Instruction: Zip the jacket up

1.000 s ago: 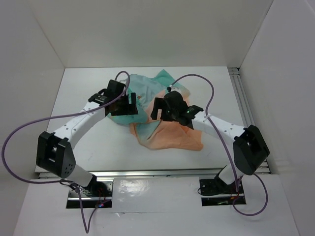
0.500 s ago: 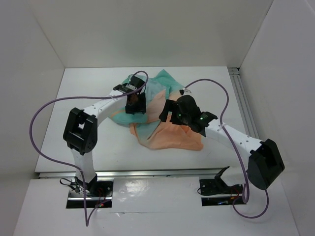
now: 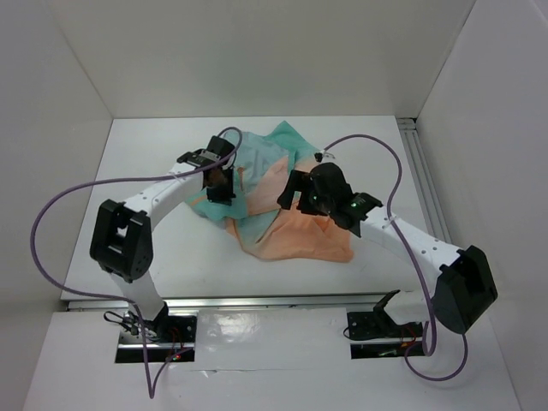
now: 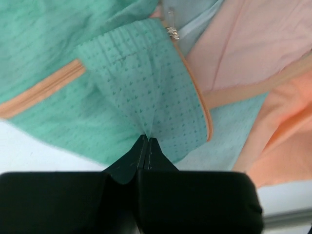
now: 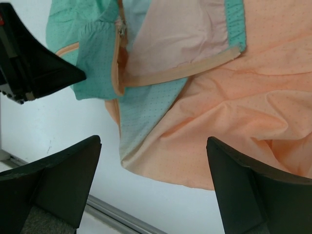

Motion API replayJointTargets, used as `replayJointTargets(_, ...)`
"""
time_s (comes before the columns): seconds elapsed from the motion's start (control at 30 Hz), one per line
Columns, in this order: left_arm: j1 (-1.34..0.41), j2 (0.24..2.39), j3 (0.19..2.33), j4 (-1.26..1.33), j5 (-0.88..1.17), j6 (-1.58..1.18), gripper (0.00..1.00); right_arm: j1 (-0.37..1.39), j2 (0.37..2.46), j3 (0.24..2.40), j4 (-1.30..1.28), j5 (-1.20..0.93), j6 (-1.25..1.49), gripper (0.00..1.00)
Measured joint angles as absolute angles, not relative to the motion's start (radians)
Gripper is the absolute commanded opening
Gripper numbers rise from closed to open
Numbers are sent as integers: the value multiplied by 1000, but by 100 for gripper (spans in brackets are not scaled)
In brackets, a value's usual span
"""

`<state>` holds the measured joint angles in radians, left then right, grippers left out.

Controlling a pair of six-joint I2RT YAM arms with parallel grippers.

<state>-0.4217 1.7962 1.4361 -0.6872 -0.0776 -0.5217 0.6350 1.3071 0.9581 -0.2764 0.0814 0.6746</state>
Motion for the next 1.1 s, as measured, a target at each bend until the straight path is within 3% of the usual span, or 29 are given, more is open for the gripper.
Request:
replayJointTargets(0.2, -377, 1579, 1233, -674, -47, -507, 0, 635, 1386, 1014, -234, 3, 677, 92)
replayJointTargets(0.33, -377, 1486, 1073, -616, 7, -536, 0, 643, 1540, 1084, -180, -89, 691, 75)
replayJointTargets(0.43, -373, 1470, 998, -601, 27, -558, 0, 656, 1642, 1134, -127, -147, 707, 69)
replayJointTargets(0.73, -344, 1393, 907, -562, 47, -585, 0, 710, 1856, 1217, -51, -290, 752, 71)
replayJointTargets(0.77, -340, 1387, 905, -554, 50, -585, 3, 719, 1875, 1230, -51, -299, 754, 71)
replayJointTargets(0.8, -337, 1383, 904, -550, 54, -585, 15, 726, 1890, 1244, -51, -305, 754, 71)
replayJointTargets(0.83, -332, 1383, 903, -549, 58, -584, 42, 734, 1905, 1257, -49, -308, 753, 71)
replayJointTargets(0.9, -323, 1383, 900, -549, 65, -584, 58, 745, 1931, 1280, -47, -315, 751, 69)
replayJointTargets(1.1, -286, 1343, 896, -563, 77, -595, 60, 755, 2020, 1348, -42, -350, 744, 65)
